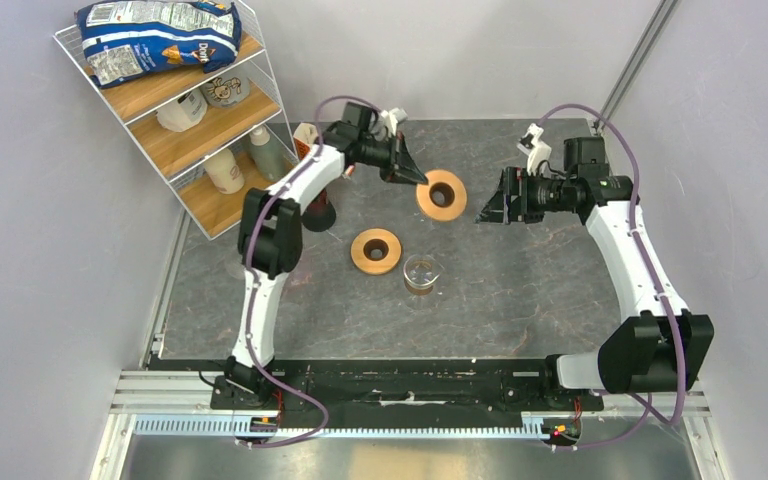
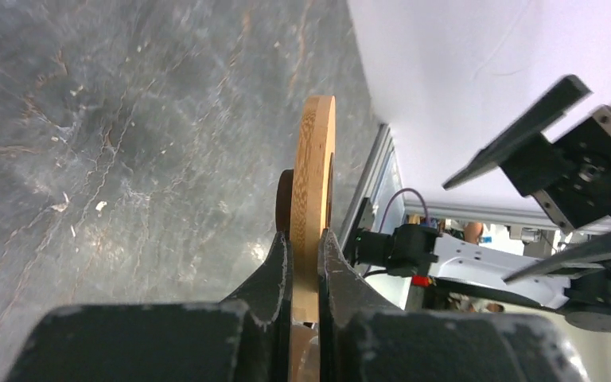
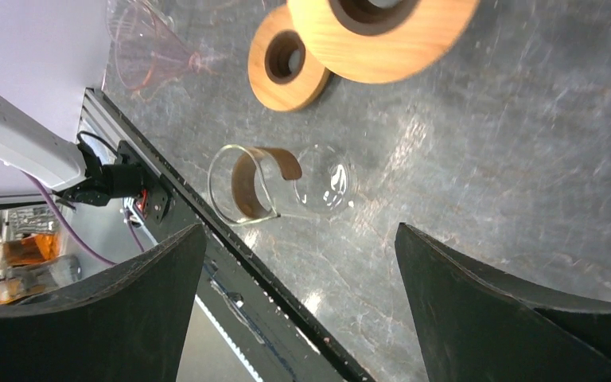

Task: Place the coffee filter in the dripper
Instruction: Pick up the dripper holder from the center of the board, then place the dripper holder onto the coffee server.

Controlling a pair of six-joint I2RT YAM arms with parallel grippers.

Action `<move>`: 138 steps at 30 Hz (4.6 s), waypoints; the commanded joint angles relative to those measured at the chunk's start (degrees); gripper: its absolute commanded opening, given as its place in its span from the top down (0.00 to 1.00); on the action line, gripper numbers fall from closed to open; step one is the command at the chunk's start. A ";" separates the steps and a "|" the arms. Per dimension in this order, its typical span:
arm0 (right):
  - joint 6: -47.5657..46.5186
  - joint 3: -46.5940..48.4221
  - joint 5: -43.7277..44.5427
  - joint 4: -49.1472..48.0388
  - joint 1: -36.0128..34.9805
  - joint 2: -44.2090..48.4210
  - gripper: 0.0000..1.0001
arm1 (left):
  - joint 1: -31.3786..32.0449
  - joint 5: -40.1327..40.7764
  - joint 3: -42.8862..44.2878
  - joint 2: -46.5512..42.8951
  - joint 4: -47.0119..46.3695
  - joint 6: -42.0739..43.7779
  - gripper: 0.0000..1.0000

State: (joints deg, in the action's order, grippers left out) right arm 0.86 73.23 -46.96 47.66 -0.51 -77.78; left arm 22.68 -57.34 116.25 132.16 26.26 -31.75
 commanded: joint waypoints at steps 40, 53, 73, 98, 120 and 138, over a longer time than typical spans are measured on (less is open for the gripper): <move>7.23 -5.11 -11.77 1.40 0.16 8.70 0.03 | -0.12 -12.84 -55.23 -37.02 -32.41 -21.42 0.98; 7.26 -4.95 -12.36 1.30 0.16 8.08 0.03 | 0.29 -13.25 -58.52 -34.74 -35.47 -22.13 0.98; 6.48 -4.76 -11.46 1.98 0.16 8.78 0.03 | 0.48 -13.59 -58.48 -32.39 -35.84 -21.68 0.96; 6.74 -5.07 -10.80 2.13 0.16 8.34 0.03 | 0.54 -11.33 -54.95 -31.37 -17.60 -6.06 0.64; 5.11 -7.60 -1.56 3.80 -4.73 3.86 0.03 | -1.47 -6.89 -51.84 -40.16 16.13 17.49 0.43; 3.85 -6.06 -1.77 4.29 -5.11 4.06 0.03 | 2.54 -5.67 -51.12 -35.47 6.45 11.35 0.51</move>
State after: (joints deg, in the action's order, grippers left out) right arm 5.67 65.78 -48.97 51.92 -5.43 -74.37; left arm 24.23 -62.98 64.45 95.98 35.55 -18.74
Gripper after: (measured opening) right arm 0.968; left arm 0.510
